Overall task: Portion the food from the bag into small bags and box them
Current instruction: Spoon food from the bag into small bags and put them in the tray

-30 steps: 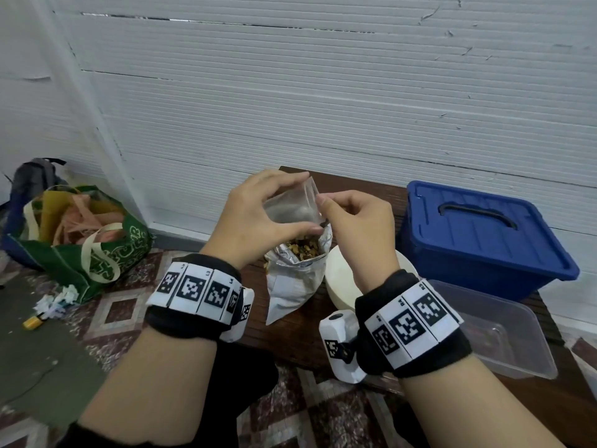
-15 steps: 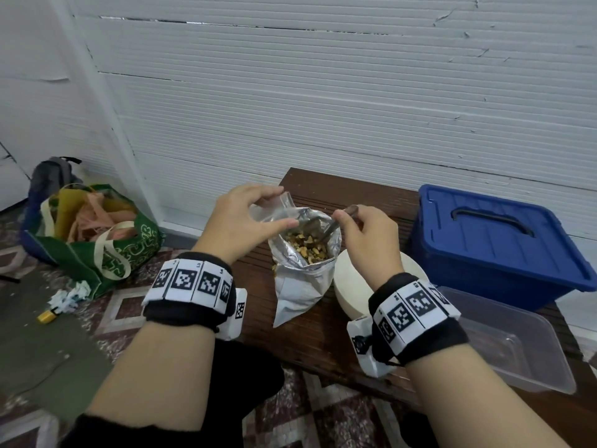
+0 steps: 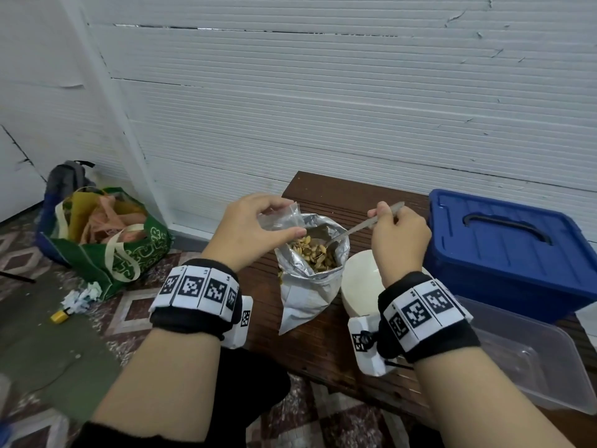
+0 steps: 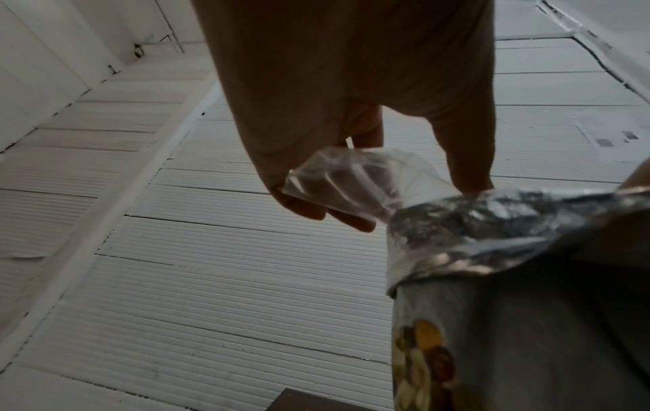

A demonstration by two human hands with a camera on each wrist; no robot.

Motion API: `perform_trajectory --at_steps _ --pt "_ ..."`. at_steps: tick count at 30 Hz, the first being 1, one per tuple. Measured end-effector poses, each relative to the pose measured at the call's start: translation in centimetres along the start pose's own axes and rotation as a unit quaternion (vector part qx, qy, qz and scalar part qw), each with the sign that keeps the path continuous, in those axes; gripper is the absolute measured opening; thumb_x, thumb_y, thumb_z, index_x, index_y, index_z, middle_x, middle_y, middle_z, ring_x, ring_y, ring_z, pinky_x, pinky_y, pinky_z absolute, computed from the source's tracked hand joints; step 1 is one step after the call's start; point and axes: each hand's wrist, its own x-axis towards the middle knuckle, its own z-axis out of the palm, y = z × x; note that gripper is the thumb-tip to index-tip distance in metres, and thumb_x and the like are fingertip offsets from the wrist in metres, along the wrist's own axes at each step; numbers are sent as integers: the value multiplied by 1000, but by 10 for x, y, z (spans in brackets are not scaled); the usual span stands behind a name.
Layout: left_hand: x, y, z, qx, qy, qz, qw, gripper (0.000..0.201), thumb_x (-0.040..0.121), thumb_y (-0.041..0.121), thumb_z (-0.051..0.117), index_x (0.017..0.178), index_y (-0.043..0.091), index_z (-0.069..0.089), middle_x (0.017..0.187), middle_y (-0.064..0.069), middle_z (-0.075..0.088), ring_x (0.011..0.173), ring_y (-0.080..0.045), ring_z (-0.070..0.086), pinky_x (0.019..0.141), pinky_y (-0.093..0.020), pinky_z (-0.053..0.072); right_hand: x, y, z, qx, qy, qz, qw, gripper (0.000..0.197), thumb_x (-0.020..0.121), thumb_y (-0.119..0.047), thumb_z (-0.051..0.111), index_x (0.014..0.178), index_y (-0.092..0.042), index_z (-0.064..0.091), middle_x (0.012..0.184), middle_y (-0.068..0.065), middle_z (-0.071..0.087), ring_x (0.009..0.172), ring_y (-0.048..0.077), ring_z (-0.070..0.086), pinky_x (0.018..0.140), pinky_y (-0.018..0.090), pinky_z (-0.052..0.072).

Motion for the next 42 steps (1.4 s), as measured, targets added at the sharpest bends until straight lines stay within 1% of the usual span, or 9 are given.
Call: perform_trajectory --at_steps 2,7,12,18,26,29,32,38,42 --pt "1 -2 -1 3 -5 -2 1000 47 67 45 80 109 36 62 98 25 56 93 12 50 76 -4 36 5 0 -3 7 15 15 1000 28 99 -23 47 87 -11 69 86 6 68 69 9 53 56 19 32" --pt "3 -4 -2 8 -31 -10 999 54 66 48 81 114 32 63 102 26 56 94 19 47 73 2 34 21 -8 -16 23 51 26 998 30 98 -23 46 86 -11 71 89 8 66 67 8 50 64 23 34" --pt "6 -2 1 13 -47 -10 999 62 63 51 81 119 30 63 110 20 58 100 11 49 76 -4 34 29 -18 -21 28 54 9 998 29 99 -23 46 84 -12 69 95 9 68 76 11 52 52 16 34" --pt "7 -3 -1 21 -57 -11 998 62 63 51 81 119 30 63 110 21 57 102 6 50 79 -6 33 28 -22 -21 23 53 12 998 28 99 -22 45 81 -15 65 99 10 68 82 13 53 70 20 35" --pt "10 0 3 44 -66 12 997 56 65 50 81 115 31 64 109 19 57 103 2 50 81 -5 33 26 -25 -19 26 31 6 999 30 99 -23 46 87 -11 71 85 4 63 66 6 50 62 23 35" --pt "11 2 6 56 -75 23 995 58 62 53 80 113 30 66 108 18 59 108 -4 51 93 -19 39 23 -26 -12 27 16 -1 1000 29 99 -23 47 80 -17 68 89 9 68 74 13 55 59 22 38" --pt "11 3 8 61 -71 26 995 55 61 56 79 109 32 68 101 22 58 106 -4 51 100 -33 40 21 -26 -8 18 0 2 1000 29 99 -24 47 81 -18 70 90 8 69 68 8 53 54 15 35" --pt "14 1 12 68 -62 32 995 47 60 65 75 99 39 67 95 25 59 103 -2 52 102 -45 39 17 -27 -1 38 -16 8 999 29 98 -25 48 77 -21 68 90 8 70 68 8 54 55 18 36" --pt "14 5 14 88 -57 39 994 47 61 66 73 100 39 68 89 30 55 100 0 49 103 -42 32 15 -30 0 71 -21 13 997 30 97 -25 50 72 -25 65 88 7 70 75 10 58 60 17 38"
